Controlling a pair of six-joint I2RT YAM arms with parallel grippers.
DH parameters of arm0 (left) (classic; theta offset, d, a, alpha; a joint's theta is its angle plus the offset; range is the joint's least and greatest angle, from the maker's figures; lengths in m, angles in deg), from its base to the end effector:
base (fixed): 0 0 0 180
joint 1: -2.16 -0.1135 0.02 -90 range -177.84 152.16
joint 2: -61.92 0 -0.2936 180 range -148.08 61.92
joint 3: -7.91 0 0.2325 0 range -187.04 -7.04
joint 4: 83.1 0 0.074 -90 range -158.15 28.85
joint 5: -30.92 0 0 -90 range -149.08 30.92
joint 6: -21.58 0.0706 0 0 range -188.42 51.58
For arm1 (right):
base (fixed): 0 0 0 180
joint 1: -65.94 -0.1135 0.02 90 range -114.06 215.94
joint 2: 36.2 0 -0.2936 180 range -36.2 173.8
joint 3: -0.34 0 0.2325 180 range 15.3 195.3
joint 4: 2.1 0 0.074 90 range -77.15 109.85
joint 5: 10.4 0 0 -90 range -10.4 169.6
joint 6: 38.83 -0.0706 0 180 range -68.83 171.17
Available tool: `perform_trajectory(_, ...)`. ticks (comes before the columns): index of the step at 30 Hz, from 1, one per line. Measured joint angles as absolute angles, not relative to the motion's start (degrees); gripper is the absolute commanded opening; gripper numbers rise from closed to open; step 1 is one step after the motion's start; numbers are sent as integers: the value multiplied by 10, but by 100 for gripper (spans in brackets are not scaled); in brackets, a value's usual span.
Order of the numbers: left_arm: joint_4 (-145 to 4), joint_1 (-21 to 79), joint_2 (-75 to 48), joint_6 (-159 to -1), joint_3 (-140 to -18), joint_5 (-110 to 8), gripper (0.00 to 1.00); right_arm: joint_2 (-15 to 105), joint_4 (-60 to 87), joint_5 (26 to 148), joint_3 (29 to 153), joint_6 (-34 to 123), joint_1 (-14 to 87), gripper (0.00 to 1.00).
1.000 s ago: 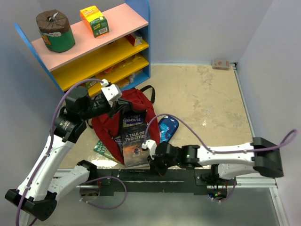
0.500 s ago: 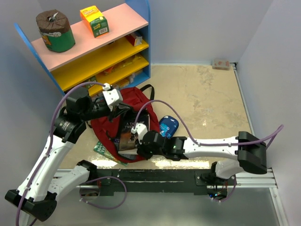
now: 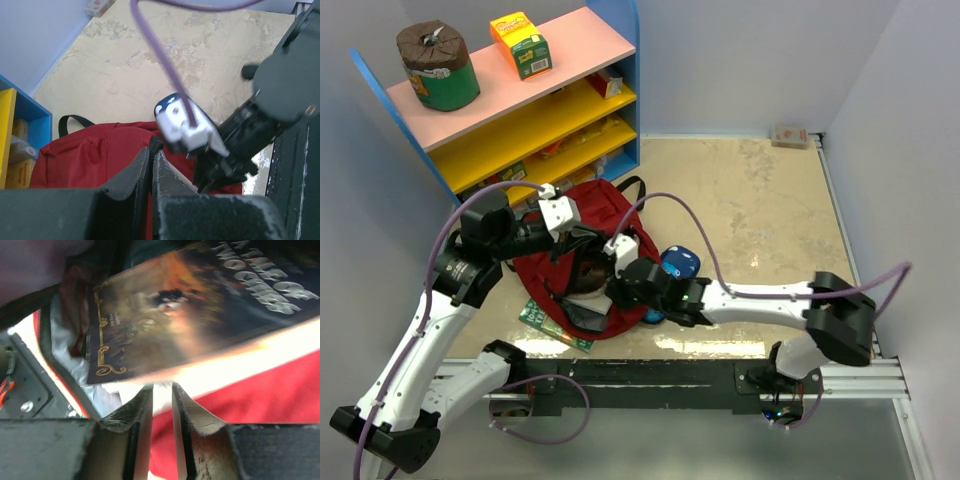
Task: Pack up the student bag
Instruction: Place the book in the student bag.
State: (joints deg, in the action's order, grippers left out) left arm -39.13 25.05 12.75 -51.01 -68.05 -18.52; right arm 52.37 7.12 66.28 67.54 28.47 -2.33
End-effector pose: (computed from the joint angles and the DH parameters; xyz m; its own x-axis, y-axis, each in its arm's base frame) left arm 0.1273 -0.1036 0.4027 0.0000 0.2467 -0.9691 0.9095 0.4029 0.1026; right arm 0.1454 0.3210 0.2497 -0.4943 -0.2260 -0.8394 -0.6935 0.6848 0.2240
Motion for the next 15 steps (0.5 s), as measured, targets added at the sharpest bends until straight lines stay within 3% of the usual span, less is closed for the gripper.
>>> perform_trajectory(3, -391, 251, 129, -506, -681, -185, 7, 436, 71, 656, 625, 281, -19, 0)
perform_trajectory(8, -394, 251, 131, -509, -681, -183, 7, 332, 69, 605, 587, 257, 10, 0)
perform_trajectory(15, -398, 250, 131, -514, -681, -175, 7, 481, 77, 544, 612, 239, 41, 0)
